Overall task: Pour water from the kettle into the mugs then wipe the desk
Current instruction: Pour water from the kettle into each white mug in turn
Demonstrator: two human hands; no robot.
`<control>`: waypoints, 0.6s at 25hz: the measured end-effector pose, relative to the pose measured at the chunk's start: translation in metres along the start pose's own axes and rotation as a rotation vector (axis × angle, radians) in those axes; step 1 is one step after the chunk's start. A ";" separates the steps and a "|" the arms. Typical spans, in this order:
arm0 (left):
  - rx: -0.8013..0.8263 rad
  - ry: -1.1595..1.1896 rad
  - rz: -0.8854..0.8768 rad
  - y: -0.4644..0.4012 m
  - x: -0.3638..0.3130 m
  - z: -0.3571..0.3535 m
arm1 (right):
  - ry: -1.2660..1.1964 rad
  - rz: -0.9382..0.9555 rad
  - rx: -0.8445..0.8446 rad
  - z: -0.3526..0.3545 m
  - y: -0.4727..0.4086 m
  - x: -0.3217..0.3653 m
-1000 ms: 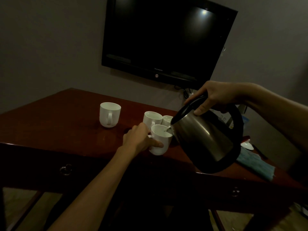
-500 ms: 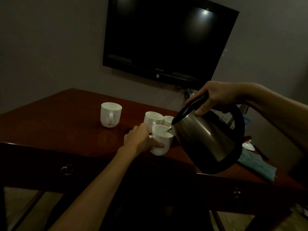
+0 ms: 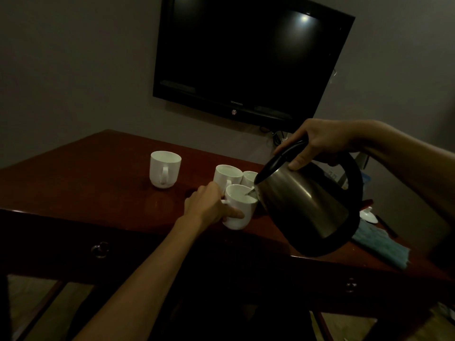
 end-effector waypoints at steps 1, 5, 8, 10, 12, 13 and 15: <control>-0.004 0.004 -0.004 0.000 0.000 0.000 | 0.007 0.002 0.001 0.000 0.000 0.000; 0.007 0.011 -0.004 -0.003 0.005 -0.004 | 0.014 0.004 -0.001 -0.001 0.000 0.001; 0.027 0.017 0.002 -0.007 0.008 -0.007 | 0.012 0.008 -0.005 -0.001 0.000 0.002; 0.026 0.019 0.003 -0.008 0.009 -0.007 | 0.019 0.018 -0.001 -0.001 -0.001 0.004; 0.017 0.013 0.001 -0.008 0.009 -0.007 | 0.015 0.015 -0.006 -0.001 0.000 0.002; 0.012 0.018 -0.004 -0.008 0.008 -0.008 | 0.013 0.013 -0.008 -0.001 0.000 0.002; 0.012 0.017 -0.010 -0.008 0.008 -0.009 | 0.022 0.014 -0.011 0.000 0.000 0.003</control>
Point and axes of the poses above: each hand's wrist, its own y-axis away from the middle knuckle, its own z-axis out of the back of the hand, x = y × z, the point moved 9 cm from there along -y, towards the middle knuckle, and after that the axes turned 11 degrees about -x, right-handed, at the moved point
